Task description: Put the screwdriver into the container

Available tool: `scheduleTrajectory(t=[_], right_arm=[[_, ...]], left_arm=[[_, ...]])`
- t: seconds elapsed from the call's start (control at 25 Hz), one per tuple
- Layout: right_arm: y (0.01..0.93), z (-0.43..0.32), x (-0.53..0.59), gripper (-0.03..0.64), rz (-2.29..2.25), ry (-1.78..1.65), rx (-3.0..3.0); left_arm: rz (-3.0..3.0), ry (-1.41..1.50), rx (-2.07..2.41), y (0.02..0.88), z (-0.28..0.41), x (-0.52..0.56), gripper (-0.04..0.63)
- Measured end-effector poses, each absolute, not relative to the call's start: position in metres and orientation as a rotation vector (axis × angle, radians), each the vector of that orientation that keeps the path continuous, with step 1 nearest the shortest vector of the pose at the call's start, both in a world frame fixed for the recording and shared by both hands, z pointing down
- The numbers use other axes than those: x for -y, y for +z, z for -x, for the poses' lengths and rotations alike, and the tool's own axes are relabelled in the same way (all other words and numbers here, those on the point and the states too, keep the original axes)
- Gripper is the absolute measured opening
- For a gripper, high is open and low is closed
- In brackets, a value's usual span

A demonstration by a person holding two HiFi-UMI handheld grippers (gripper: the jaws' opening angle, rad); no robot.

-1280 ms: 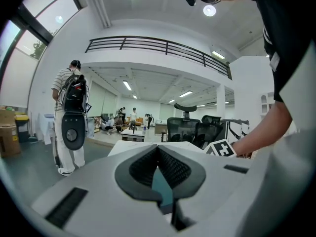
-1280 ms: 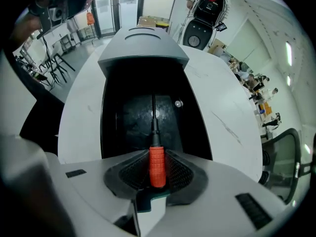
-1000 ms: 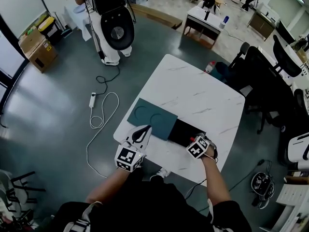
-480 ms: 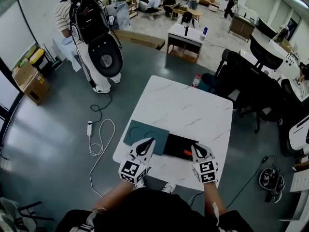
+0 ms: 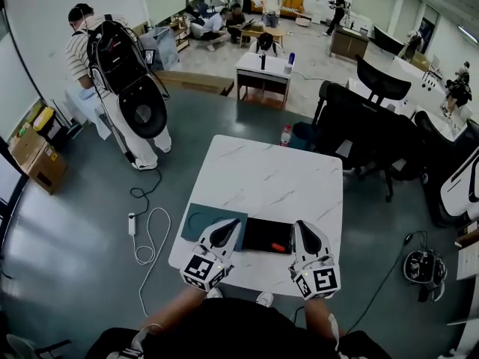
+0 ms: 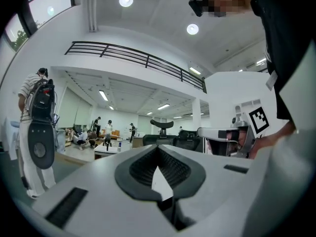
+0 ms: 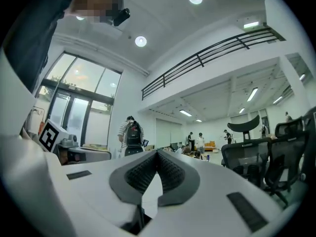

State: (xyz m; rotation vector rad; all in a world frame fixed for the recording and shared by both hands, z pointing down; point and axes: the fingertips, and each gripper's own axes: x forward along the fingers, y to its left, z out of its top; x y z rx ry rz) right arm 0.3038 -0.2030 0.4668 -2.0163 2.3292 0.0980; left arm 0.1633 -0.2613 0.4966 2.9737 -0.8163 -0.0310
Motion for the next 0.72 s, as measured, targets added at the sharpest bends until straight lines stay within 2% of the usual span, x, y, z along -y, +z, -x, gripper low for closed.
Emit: scheduleTrajectory(t=[0.72], right_arm=[[0.454, -0.325, 0.19, 0.023, 2.094, 0.168, -2.224]], left_arm=[[-3.005, -0.085, 0.77, 0.485, -0.189, 0.256, 0.006]])
